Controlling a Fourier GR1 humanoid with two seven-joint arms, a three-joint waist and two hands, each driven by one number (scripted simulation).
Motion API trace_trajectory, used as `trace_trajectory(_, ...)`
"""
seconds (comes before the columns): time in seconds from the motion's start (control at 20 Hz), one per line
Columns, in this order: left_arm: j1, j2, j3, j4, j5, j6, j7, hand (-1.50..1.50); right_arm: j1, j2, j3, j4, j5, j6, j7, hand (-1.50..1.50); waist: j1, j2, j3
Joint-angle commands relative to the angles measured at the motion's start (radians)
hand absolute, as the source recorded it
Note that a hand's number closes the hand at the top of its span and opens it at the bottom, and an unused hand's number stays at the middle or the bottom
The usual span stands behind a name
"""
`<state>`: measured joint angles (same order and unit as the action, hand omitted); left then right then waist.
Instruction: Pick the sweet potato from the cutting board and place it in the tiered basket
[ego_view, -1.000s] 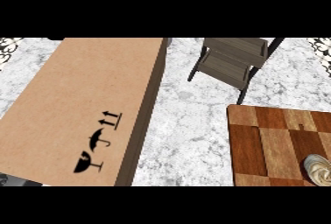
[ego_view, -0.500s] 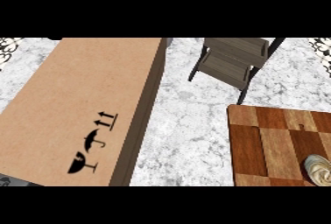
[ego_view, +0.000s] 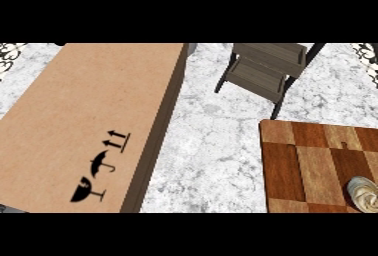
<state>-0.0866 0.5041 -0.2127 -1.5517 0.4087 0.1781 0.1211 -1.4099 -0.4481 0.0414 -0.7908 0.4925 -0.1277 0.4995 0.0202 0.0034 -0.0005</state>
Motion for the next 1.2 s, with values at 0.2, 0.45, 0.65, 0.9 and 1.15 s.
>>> trace_trajectory(0.2,0.055,-0.048,-0.010,0.033,-0.044,-0.017,-0.087,0.00,-0.043,0.028,-0.165,0.026,-0.100,-0.109,0.015,-1.50,0.000,-0.001,0.000)
trace_trajectory(0.45,-0.019,-0.039,0.020,0.045,-0.035,-0.008,-0.021,0.00,-0.064,-0.039,-0.308,0.021,-0.189,-0.183,0.005,-1.50,-0.008,0.002,0.000)
trace_trajectory(0.65,0.054,-0.015,0.041,-0.011,-0.009,-0.041,-0.016,0.00,-0.015,-0.118,-0.364,-0.052,-0.216,-0.203,0.015,-1.50,-0.013,-0.007,0.001)
trace_trajectory(0.9,0.006,-0.020,0.054,-0.022,-0.022,-0.014,0.049,0.00,0.049,-0.206,-0.417,-0.039,-0.215,-0.238,-0.038,-1.50,-0.020,-0.004,0.002)
trace_trajectory(1.15,0.024,-0.057,0.037,0.012,-0.054,-0.023,0.005,0.00,0.050,-0.372,-0.468,-0.059,-0.252,-0.128,0.024,-1.50,-0.025,-0.007,0.001)
